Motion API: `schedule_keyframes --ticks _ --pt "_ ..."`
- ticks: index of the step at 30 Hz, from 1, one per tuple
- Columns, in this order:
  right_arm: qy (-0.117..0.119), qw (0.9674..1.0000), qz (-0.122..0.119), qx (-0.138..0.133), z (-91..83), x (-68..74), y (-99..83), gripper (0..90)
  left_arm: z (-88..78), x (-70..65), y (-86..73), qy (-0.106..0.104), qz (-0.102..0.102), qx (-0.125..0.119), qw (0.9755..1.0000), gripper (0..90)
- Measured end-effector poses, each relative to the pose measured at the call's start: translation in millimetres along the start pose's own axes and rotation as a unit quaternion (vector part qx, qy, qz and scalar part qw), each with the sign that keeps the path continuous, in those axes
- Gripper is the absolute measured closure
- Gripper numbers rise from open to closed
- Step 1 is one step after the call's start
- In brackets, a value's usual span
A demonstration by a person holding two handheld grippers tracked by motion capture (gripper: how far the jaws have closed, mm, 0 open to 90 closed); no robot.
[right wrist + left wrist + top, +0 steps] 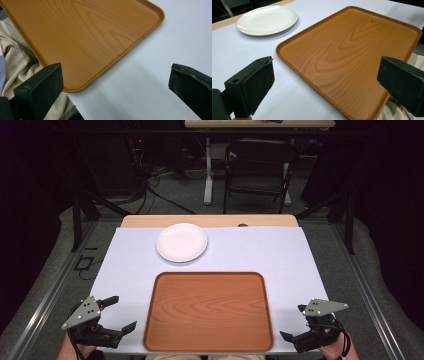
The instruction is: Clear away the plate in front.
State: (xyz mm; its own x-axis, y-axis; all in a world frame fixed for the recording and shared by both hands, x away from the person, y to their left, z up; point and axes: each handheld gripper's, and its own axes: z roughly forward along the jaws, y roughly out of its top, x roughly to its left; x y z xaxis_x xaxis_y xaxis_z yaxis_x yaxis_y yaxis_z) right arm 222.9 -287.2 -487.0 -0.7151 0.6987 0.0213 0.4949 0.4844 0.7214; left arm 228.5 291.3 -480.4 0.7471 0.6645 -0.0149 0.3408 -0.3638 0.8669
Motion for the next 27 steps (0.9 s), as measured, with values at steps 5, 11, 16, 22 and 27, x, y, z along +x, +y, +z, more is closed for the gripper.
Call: schedule_keyframes --ticks 5,11,16,22,27 --pt "0.0 1.0 -0.001 -0.001 0.2 0.4 0.5 0.0 -0.7 0.2 -0.5 0.001 -0.001 -0.003 1.0 1.1" --pt "0.001 1.0 -0.001 -0.001 0.7 0.3 1.0 0.0 -0.5 0.8 -0.7 0.001 -0.003 -0.002 1.0 1.1" --pt "0.009 0.9999 -0.003 -0.008 0.1 0.1 0.6 0.0 -1.4 1.6 -1.0 -0.003 -0.003 -0.004 1.0 1.1" --pt "0.015 0.9997 -0.007 -0.02 -1.8 -2.8 -1.4 0.0 -2.3 4.0 -1.6 -0.007 -0.002 -0.002 1.0 1.0" --pt "0.016 0.9997 -0.01 -0.018 -1.1 -2.6 -0.7 0.0 0.0 7.1 -0.5 -0.005 -0.019 -0.001 0.9998 0.8"
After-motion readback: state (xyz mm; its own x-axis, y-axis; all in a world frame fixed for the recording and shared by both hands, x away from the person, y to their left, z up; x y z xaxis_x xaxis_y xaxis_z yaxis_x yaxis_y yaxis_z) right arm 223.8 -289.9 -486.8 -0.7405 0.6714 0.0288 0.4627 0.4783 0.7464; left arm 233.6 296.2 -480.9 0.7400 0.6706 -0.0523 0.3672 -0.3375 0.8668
